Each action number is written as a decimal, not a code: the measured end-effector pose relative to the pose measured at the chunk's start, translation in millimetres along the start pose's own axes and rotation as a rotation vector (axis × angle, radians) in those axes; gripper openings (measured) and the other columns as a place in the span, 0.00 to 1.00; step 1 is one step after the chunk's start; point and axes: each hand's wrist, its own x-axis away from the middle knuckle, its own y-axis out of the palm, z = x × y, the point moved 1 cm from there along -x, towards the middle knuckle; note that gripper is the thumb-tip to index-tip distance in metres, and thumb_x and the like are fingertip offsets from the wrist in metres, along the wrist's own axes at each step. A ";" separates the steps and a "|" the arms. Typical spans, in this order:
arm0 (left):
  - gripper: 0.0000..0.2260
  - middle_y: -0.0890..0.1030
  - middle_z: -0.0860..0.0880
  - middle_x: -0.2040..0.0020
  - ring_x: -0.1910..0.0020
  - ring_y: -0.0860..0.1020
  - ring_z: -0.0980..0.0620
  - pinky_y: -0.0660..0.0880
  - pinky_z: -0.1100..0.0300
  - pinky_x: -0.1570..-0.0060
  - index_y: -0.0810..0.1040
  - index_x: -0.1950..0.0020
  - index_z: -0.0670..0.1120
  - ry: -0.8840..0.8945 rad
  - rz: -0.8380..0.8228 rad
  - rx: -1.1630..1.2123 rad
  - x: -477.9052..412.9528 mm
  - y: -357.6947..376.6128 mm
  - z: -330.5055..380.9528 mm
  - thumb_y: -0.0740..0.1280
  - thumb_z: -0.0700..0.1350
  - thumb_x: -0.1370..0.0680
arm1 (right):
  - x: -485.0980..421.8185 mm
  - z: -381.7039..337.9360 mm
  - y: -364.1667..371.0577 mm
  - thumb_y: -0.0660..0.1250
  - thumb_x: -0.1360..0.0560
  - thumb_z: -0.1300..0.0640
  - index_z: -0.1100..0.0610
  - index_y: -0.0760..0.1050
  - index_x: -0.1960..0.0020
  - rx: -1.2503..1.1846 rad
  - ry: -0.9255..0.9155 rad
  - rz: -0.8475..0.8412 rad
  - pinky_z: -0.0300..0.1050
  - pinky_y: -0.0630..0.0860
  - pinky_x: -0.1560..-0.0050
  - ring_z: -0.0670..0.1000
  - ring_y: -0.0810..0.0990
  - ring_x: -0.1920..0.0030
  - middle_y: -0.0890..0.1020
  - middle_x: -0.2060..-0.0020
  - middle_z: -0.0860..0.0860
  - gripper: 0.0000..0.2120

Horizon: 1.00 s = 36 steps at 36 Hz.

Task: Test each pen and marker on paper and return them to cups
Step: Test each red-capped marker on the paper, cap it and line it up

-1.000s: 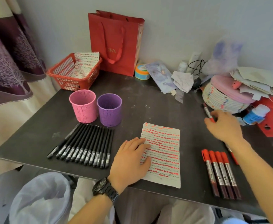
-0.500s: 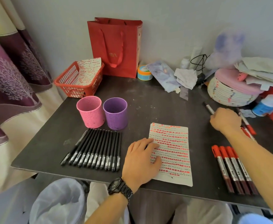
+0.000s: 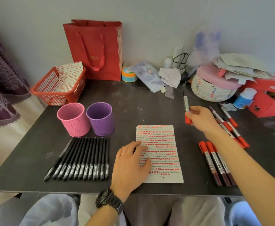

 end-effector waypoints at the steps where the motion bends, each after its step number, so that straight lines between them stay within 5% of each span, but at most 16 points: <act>1: 0.23 0.69 0.58 0.26 0.26 0.65 0.56 0.57 0.54 0.23 0.74 0.30 0.58 0.000 0.005 0.002 -0.1 0.2 0.0 0.58 0.61 0.23 | 14.4 -3.2 2.8 0.68 0.20 0.59 0.59 0.77 0.33 -0.115 -0.011 -0.041 0.46 0.81 0.51 0.49 0.84 0.54 0.84 0.51 0.49 0.15; 5: 0.22 0.70 0.57 0.27 0.28 0.67 0.56 0.59 0.53 0.24 0.74 0.30 0.58 -0.004 0.020 0.013 -0.4 1.0 -0.4 0.58 0.61 0.23 | 79.0 -7.0 9.3 0.66 0.18 0.61 0.52 0.81 0.40 -0.431 -0.053 -0.195 0.41 0.79 0.55 0.44 0.85 0.57 0.87 0.54 0.47 0.10; 8: 0.20 0.70 0.56 0.26 0.28 0.68 0.54 0.58 0.54 0.25 0.74 0.29 0.57 0.005 0.032 0.010 0.7 2.8 -2.8 0.62 0.59 0.21 | 127.2 -0.1 13.0 0.65 0.19 0.62 0.54 0.82 0.41 -0.658 -0.061 -0.264 0.41 0.81 0.55 0.49 0.86 0.51 0.87 0.49 0.52 0.11; 13: 0.19 0.70 0.54 0.26 0.30 0.69 0.53 0.58 0.59 0.29 0.75 0.30 0.54 0.014 0.052 0.030 2.8 1.4 -0.8 0.63 0.57 0.20 | 192.4 28.1 22.1 0.68 0.28 0.60 0.58 0.83 0.42 -0.919 0.022 -0.252 0.40 0.81 0.58 0.48 0.84 0.58 0.87 0.54 0.53 0.16; 17: 0.17 0.70 0.55 0.27 0.29 0.68 0.55 0.64 0.61 0.32 0.77 0.32 0.52 0.018 0.085 0.123 6.9 -3.9 -0.2 0.66 0.53 0.20 | 232.1 49.6 28.1 0.79 0.33 0.51 0.51 0.85 0.48 -0.914 0.026 -0.216 0.44 0.81 0.60 0.55 0.85 0.61 0.86 0.57 0.58 0.14; 19: 0.15 0.72 0.54 0.29 0.31 0.69 0.53 0.66 0.60 0.32 0.78 0.34 0.51 0.023 0.119 0.170 9.3 -8.3 1.5 0.68 0.48 0.20 | 248.3 61.2 29.9 0.83 0.40 0.41 0.50 0.83 0.50 -0.886 0.044 -0.217 0.43 0.81 0.60 0.58 0.86 0.56 0.86 0.56 0.59 0.24; 26: 0.10 0.78 0.55 0.43 0.44 0.75 0.56 0.66 0.73 0.42 0.79 0.40 0.49 0.136 0.258 0.285 53.3 -19.5 36.2 0.63 0.48 0.19 | 292.1 99.9 27.8 0.81 0.39 0.35 0.50 0.82 0.49 -0.775 0.153 -0.164 0.42 0.80 0.58 0.55 0.86 0.54 0.85 0.51 0.55 0.26; 33: 0.10 0.77 0.61 0.57 0.60 0.74 0.63 0.69 0.66 0.60 0.74 0.50 0.57 0.088 -0.108 0.317 132.6 9.8 69.8 0.56 0.57 0.17 | 312.7 106.5 28.2 0.81 0.36 0.46 0.49 0.83 0.52 -0.662 0.141 -0.124 0.38 0.80 0.57 0.52 0.86 0.55 0.87 0.55 0.55 0.15; 36: 0.20 0.78 0.54 0.67 0.67 0.77 0.55 0.73 0.54 0.65 0.72 0.62 0.53 -0.002 -0.221 0.334 144.8 27.2 71.4 0.49 0.60 0.18 | 313.2 108.0 33.5 0.77 0.29 0.56 0.50 0.85 0.52 -0.612 0.143 -0.105 0.38 0.80 0.54 0.51 0.86 0.53 0.87 0.55 0.53 0.06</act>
